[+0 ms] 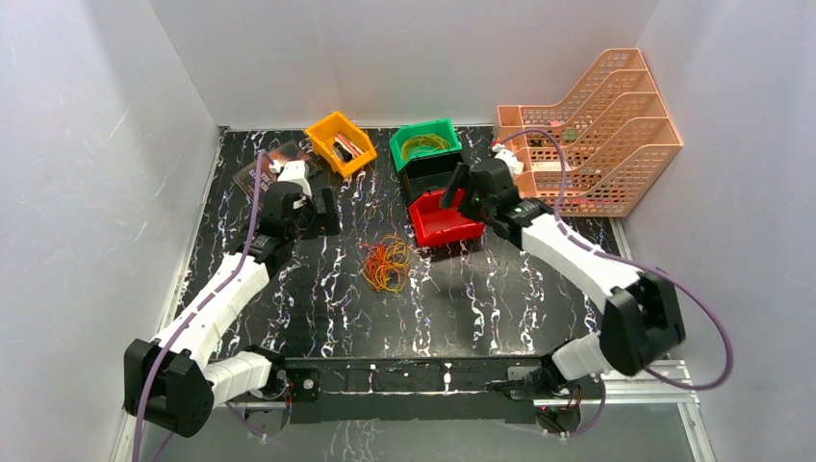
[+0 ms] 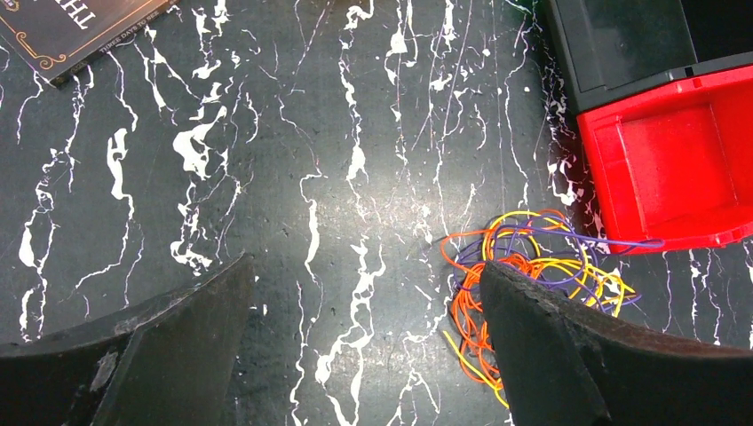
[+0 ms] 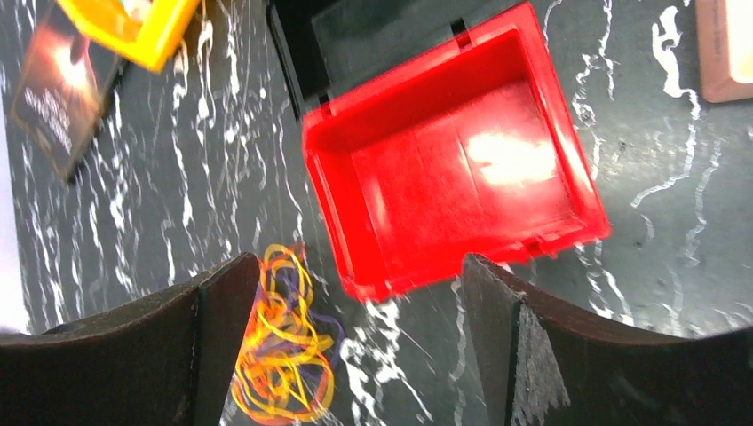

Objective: Untangle the cables

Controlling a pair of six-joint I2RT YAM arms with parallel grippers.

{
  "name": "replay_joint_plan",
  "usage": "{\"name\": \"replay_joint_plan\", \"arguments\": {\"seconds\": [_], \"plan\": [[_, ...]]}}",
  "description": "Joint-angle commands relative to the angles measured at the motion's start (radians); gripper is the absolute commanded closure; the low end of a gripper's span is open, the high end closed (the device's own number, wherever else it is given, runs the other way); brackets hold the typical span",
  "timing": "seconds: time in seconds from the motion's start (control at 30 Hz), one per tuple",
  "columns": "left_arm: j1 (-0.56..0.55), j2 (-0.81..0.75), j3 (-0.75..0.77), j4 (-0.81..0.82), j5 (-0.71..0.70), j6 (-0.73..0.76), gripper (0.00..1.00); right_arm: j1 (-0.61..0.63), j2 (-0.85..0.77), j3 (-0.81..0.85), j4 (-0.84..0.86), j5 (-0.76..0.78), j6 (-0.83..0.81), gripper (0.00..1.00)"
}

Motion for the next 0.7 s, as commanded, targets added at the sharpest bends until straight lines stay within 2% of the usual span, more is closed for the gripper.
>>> {"name": "replay_joint_plan", "arguments": {"seconds": [0.0,0.1,0.2,0.5,0.67], "plan": [[0.004,-0.011,0.046,-0.017,0.014,0.026,0.02,0.042,0.151,0.185,0.025,0.245,0.256,0.07],[0.004,-0.015,0.043,-0.026,-0.007,0.013,0.02,0.050,0.265,0.283,-0.099,0.336,0.402,0.06],[0.003,-0.012,0.046,-0.033,-0.007,0.011,0.02,0.053,0.351,0.336,-0.136,0.387,0.492,0.05],[0.005,-0.013,0.043,-0.029,0.019,0.003,0.02,0.053,0.586,0.535,-0.236,0.445,0.576,0.05],[0.008,-0.018,0.044,-0.031,0.013,0.003,0.02,0.053,0.653,0.579,-0.238,0.441,0.580,0.05]]}}
